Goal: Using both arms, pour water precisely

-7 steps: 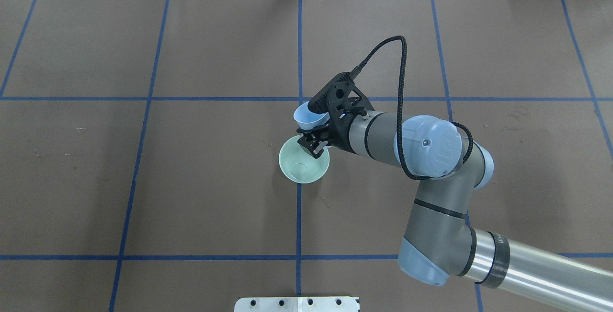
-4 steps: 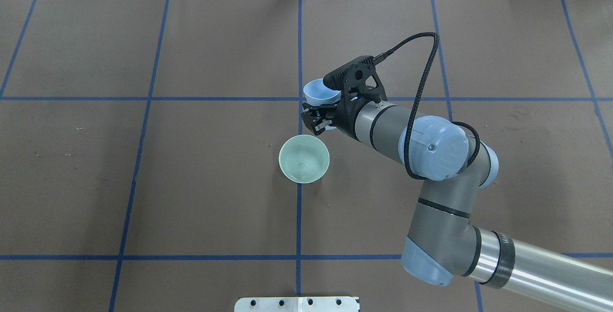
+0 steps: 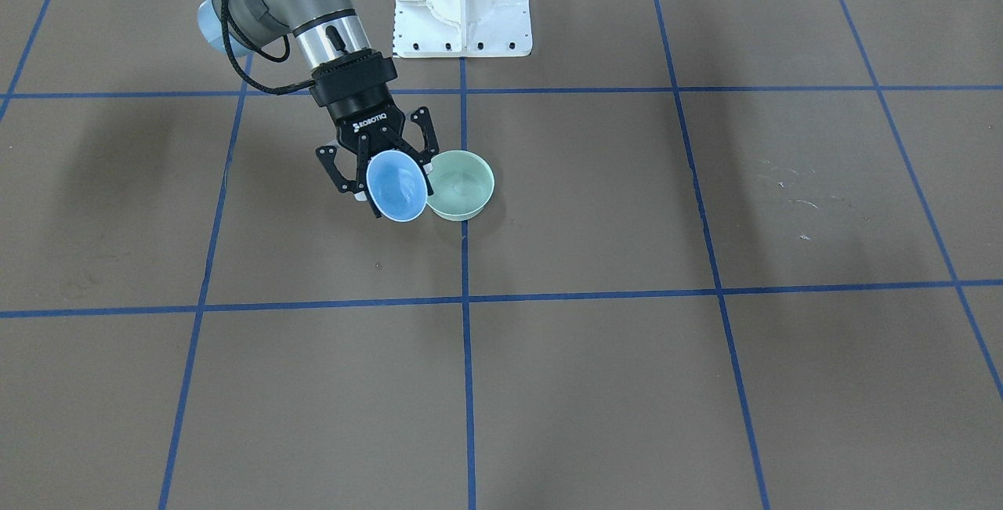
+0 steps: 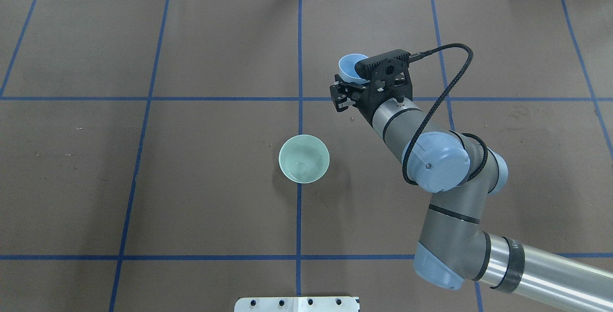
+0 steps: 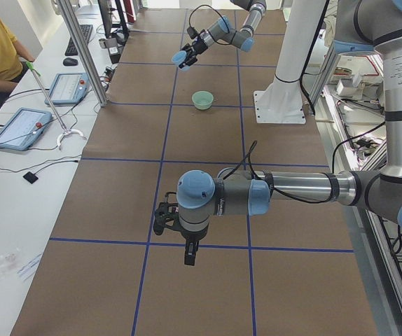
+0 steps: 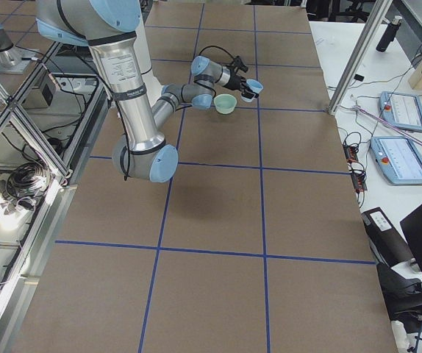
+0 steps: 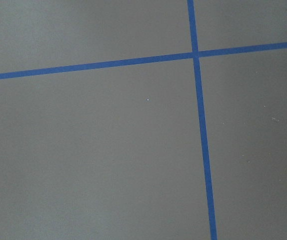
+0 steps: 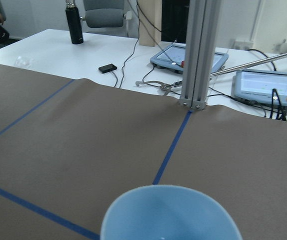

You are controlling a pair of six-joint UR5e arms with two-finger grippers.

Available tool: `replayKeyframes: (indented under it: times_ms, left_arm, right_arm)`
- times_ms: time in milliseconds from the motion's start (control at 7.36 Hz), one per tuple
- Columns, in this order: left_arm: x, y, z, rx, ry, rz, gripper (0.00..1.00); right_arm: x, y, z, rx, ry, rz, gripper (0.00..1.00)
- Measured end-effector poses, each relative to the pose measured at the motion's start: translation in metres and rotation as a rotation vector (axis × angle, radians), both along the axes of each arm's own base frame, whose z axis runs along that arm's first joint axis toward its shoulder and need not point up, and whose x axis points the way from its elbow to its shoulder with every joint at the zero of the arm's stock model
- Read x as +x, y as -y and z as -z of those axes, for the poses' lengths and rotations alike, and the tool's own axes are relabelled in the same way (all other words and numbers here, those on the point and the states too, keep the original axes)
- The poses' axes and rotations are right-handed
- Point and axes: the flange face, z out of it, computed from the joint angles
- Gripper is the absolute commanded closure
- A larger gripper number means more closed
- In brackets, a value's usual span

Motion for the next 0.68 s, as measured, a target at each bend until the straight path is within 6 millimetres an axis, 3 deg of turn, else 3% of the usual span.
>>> replayKeyframes:
  times_ms: [680]
  left_arm:
    - [0.0, 0.0, 0.001, 0.01, 0.001, 0.0, 0.0]
  right_arm:
    - [0.03, 0.013, -0.065, -0.101, -0.008, -0.308, 1.0]
